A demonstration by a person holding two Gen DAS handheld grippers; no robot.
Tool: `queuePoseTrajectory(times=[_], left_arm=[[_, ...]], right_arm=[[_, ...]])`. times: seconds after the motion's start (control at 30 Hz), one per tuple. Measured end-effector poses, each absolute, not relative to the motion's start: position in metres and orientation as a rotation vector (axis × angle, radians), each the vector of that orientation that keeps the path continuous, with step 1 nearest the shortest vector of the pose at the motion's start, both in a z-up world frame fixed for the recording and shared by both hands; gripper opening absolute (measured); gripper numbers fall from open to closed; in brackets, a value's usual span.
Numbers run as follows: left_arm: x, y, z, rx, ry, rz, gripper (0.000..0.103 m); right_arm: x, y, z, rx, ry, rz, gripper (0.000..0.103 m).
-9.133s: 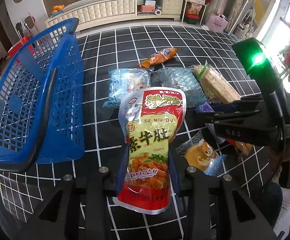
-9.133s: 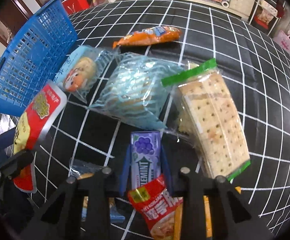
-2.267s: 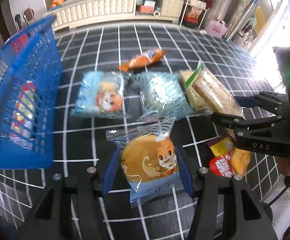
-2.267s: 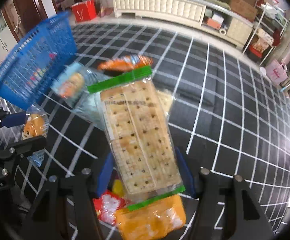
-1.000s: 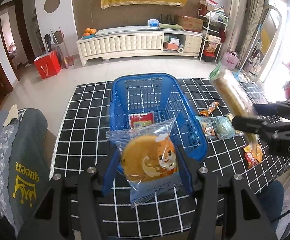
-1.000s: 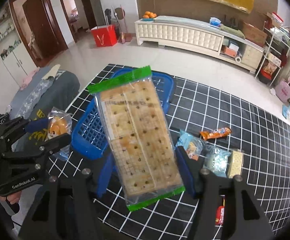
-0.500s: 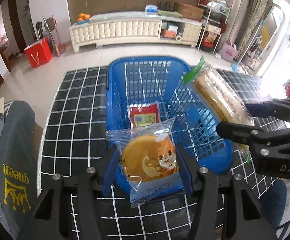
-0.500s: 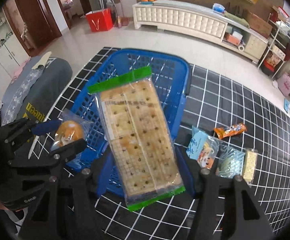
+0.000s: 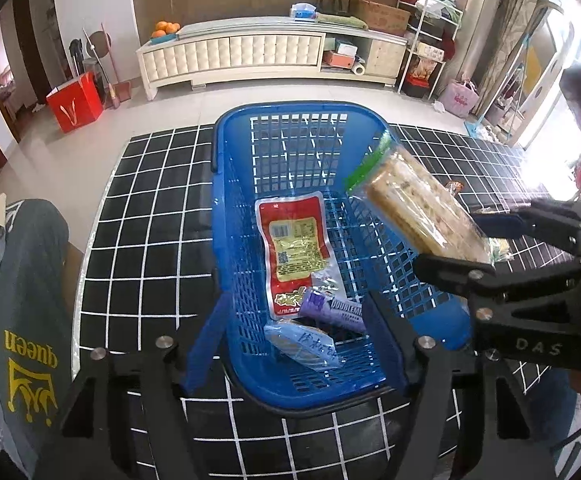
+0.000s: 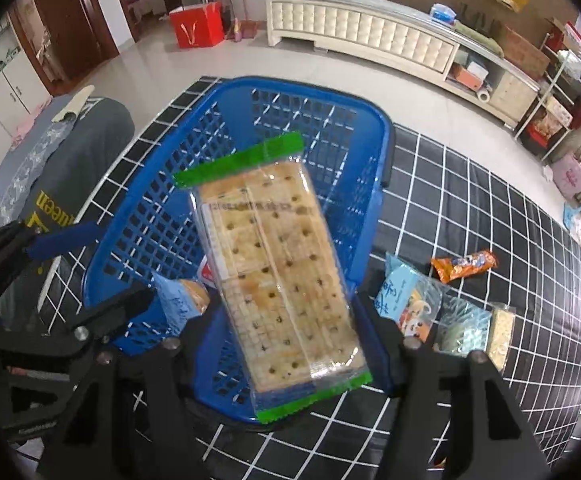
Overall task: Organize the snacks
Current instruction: 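Drop the cookie pouch into the basket with the left tool while the right tool carries the crackers, then lower the cracker pack into the basket and open the right tool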
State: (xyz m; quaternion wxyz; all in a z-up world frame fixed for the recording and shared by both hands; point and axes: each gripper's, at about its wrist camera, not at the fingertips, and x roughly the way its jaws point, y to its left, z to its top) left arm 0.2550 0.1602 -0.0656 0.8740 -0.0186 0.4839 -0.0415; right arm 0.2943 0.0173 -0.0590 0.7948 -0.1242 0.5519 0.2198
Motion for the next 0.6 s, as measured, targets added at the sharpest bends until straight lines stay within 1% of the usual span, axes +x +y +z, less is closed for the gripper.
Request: queuePoseTrajectory(times=[0.07,0.13,0.2,0.6], left_arm=[[0.254,0.16,-0.065,-0.035,1.011,-0.086,0.066],[0.254,0.161,-0.066,-0.037,1.013,-0.087,0.066],[0.254,0.162,-0.068,-0.043,1.019,-0.09,0.066],[0.238,0.158,-0.053,-0.039,1.005,-0.08,0.066]], right_arm=[[0.292,0.02,-0.059,-0.286,1.177,0.465,0.07],[0.292,0.018,-0.058,-0.297,1.158,0.446,0.078],[0.293,0.014,-0.057,-0.278,1.162,0.453,0.083],[0.262,-0.019,-0.018,-0.228,1.108,0.44,0.085]])
